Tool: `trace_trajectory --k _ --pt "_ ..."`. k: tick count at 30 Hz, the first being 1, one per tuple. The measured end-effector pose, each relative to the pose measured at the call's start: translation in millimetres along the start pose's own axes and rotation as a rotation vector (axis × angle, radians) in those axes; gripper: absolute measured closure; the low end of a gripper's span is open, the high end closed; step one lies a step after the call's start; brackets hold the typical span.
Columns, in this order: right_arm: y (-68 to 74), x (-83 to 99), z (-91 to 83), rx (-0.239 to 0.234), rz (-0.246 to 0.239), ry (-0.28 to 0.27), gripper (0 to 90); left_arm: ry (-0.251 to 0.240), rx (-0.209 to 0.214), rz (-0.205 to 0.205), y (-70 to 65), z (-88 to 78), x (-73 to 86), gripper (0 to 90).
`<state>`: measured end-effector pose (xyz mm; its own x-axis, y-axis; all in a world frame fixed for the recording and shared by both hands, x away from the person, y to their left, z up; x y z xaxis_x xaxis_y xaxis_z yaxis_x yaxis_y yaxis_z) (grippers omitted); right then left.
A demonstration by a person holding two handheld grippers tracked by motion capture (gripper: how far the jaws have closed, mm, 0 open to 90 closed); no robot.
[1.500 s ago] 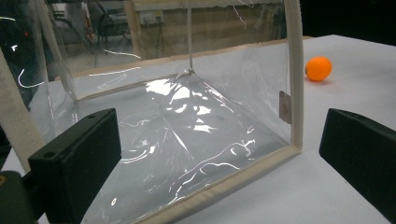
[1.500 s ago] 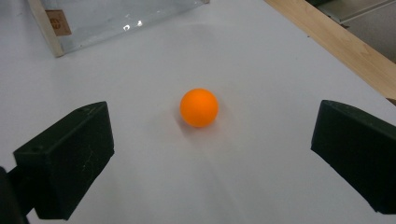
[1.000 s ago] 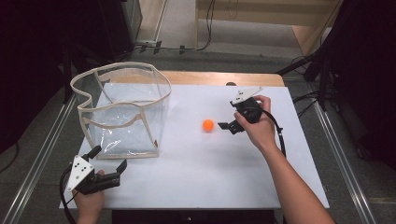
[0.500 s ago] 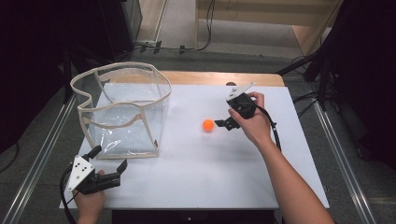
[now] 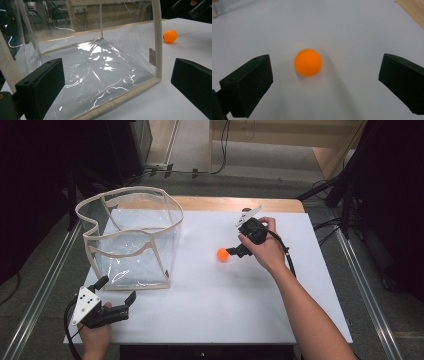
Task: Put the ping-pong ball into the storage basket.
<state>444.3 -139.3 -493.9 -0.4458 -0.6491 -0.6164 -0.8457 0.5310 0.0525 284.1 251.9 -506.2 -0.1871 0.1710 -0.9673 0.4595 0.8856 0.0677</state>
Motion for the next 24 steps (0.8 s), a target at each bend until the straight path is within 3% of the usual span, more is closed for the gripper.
trace_trajectory --k 7,24 --pt "1.3 -1.2 11.9 -0.045 0.002 0.045 0.0 -0.002 0.003 -0.004 0.5 -0.4 -0.2 0.0" --pt "7.5 -0.1 36.3 -0.068 -0.03 0.171 1.9 -0.001 0.003 -0.004 0.5 -0.2 -0.1 0.0"
Point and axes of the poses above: each handheld gripper's, and its own axes: z roughly forward along the jaws, x roughly out of its underside, y roughly to its left, the point moved 7 cm from there along z, roughly forward along the jaws, and after that the axes turned 3 degrees about -x, right-handed, at the moved point
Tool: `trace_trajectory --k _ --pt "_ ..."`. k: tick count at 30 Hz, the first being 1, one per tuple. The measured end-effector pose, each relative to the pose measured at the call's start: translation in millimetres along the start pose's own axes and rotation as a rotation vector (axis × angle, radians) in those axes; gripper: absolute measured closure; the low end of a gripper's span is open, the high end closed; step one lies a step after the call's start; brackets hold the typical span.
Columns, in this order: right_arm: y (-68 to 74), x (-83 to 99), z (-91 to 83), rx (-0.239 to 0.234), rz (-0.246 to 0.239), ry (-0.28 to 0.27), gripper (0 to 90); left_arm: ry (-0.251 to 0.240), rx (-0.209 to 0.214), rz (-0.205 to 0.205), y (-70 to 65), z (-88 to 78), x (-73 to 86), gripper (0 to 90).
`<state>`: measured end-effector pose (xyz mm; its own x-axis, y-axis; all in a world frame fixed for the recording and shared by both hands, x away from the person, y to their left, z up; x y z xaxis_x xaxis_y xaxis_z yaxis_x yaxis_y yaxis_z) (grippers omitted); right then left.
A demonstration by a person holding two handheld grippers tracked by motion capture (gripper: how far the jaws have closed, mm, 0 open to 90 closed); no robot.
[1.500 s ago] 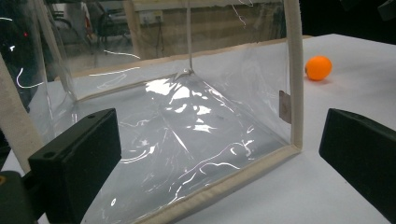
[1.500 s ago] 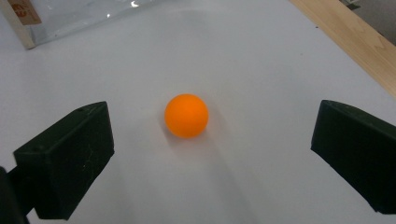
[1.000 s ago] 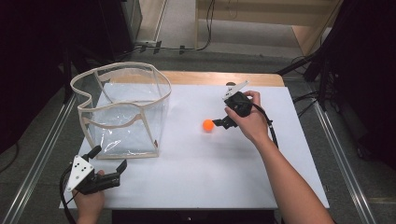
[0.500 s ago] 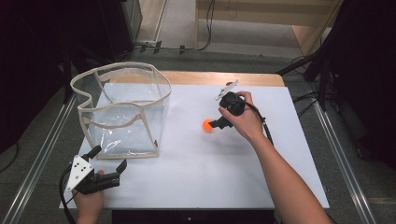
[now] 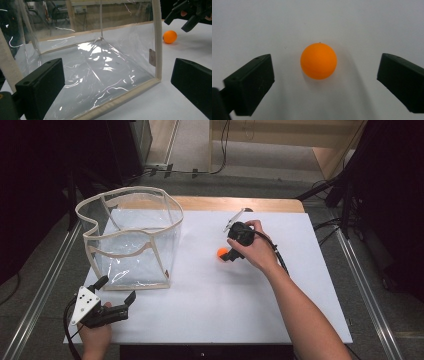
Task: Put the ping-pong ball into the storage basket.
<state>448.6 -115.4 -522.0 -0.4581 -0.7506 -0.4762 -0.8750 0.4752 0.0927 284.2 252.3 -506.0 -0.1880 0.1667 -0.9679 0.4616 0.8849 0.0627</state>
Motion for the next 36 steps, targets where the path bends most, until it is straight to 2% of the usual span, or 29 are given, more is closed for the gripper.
trace_trajectory --k 7,10,17,25,31,36 --pt "1.8 -2.6 8.6 -0.008 -0.033 0.027 4.4 -0.001 0.001 -0.001 0.2 0.0 -0.1 0.0" --pt "3.2 -3.6 11.6 -0.001 -0.027 0.035 11.7 -0.002 0.001 -0.001 0.2 0.0 -0.1 0.0" --pt "2.0 -0.7 20.0 -0.013 -0.035 0.074 15.1 -0.002 0.001 -0.001 0.2 -0.1 -0.2 0.0" --pt "2.9 0.1 27.1 -0.011 -0.011 0.101 28.9 -0.001 0.001 0.001 0.0 0.0 -0.1 0.0" --pt "3.3 1.1 30.5 0.0 -0.001 0.126 31.6 -0.002 0.002 0.0 0.1 0.0 -0.2 0.0" --pt "2.8 0.2 31.2 0.008 0.001 0.117 36.9 -0.002 0.003 0.0 0.0 0.1 -0.2 0.0"
Point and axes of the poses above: each handheld gripper's, and its own axes: z roughly forward along the jaws, x roughly out of its underside, y roughly to its left, the point moved 7 cm from there along z, roughly forward along the jaws, and after that the axes turned 3 degrees about -x, right-handed, at the moved point
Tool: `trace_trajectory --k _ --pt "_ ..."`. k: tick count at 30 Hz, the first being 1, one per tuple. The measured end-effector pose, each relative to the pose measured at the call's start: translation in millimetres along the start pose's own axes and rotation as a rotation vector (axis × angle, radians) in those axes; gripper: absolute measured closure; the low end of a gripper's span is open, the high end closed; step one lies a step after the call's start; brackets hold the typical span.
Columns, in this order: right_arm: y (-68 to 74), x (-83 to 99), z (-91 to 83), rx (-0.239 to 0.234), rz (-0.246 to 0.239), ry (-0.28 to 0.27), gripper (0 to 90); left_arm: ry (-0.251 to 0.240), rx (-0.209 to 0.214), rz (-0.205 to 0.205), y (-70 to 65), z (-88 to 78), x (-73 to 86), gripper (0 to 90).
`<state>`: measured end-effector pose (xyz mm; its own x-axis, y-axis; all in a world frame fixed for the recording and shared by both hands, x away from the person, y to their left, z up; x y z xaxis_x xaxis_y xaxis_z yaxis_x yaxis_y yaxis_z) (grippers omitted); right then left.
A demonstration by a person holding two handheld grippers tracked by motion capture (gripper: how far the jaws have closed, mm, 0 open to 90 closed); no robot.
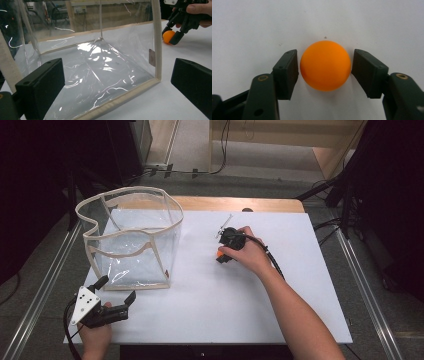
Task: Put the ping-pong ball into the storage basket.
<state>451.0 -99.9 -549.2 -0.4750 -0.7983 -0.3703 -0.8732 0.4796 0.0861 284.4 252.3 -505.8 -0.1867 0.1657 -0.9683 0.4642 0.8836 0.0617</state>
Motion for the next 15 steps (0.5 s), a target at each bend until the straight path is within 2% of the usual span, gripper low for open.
trace_trajectory --k 3,6,12,15 --pt "-0.3 -0.8 1.3 0.002 -0.011 -0.003 40.9 0.001 0.0 0.0 -0.1 0.0 0.1 0.0" --pt "0.3 -1.1 0.2 0.003 -0.002 0.0 46.8 0.0 0.0 0.0 0.0 -0.1 0.0 0.0" --pt "0.0 0.5 -1.9 -0.021 -0.003 0.0 47.4 -0.003 -0.004 -0.004 0.5 -0.2 -0.3 0.0" --pt "-0.5 1.7 -4.0 -0.018 0.003 0.011 47.5 0.0 -0.003 0.0 0.2 0.0 -0.1 0.0"
Point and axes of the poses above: each handheld gripper's, and its own axes: z roughly forward along the jaws, x roughly out of its underside, y roughly to its left, the point moved 7 cm from there along z, roughly forward along the jaws, and after that the axes turned 3 degrees about -x, right-handed, at the moved point
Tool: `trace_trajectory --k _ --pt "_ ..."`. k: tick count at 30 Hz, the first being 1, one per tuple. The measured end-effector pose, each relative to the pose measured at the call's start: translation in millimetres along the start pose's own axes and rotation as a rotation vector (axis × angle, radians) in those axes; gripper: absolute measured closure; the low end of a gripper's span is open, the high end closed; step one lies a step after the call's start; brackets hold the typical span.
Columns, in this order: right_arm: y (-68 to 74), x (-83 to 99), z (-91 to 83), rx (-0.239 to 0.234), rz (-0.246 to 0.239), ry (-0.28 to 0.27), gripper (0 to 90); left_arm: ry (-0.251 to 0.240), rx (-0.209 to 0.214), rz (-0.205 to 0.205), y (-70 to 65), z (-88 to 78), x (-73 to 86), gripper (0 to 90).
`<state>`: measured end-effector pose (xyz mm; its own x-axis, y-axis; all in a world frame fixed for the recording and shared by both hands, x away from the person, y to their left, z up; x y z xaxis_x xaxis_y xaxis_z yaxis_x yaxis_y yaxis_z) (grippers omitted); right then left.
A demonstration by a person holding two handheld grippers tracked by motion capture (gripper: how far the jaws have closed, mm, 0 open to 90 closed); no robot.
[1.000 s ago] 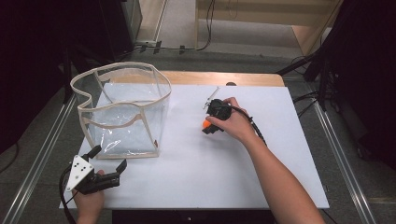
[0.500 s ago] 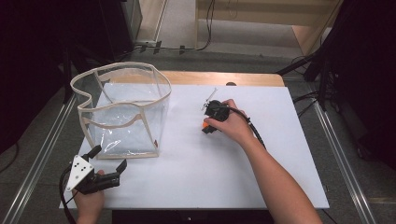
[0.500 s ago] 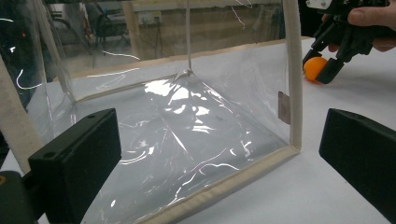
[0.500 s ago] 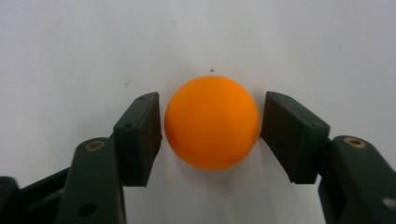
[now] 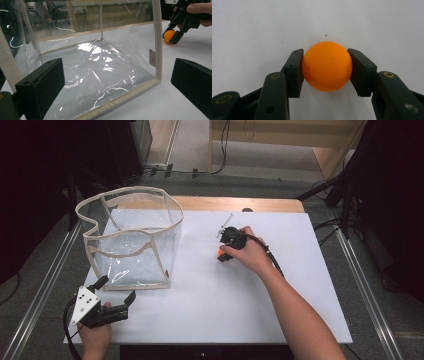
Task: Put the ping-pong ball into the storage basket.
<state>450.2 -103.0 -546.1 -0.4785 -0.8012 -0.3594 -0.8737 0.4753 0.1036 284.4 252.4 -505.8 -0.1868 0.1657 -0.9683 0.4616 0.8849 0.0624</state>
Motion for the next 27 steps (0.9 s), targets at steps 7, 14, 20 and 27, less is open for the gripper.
trace_trajectory --k 7,14,20,27 --pt "-0.5 -1.3 -3.5 -0.004 -0.006 -0.012 47.6 0.002 0.001 0.001 -0.4 0.2 0.2 0.0" --pt "-0.1 -3.4 -9.6 -0.02 0.004 -0.009 47.7 0.002 0.001 0.002 -0.5 0.2 0.2 0.0" --pt "0.8 -7.5 -13.8 -0.028 -0.007 -0.011 47.6 0.002 0.002 0.001 -0.4 0.2 0.2 0.0" --pt "1.8 -12.3 -18.1 -0.033 -0.017 -0.016 47.7 0.0 0.002 0.004 -0.5 0.2 0.1 0.0"
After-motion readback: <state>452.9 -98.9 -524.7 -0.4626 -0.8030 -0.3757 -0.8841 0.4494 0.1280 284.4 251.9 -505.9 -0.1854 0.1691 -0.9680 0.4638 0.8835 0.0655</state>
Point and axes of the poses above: each handheld gripper's, and its own axes: z roughly forward along the jaws, x roughly out of its underside, y roughly to its left, the point moved 7 cm from there along z, roughly forward along the jaws, and after that the axes turned 3 degrees about -x, right-handed, at the moved point
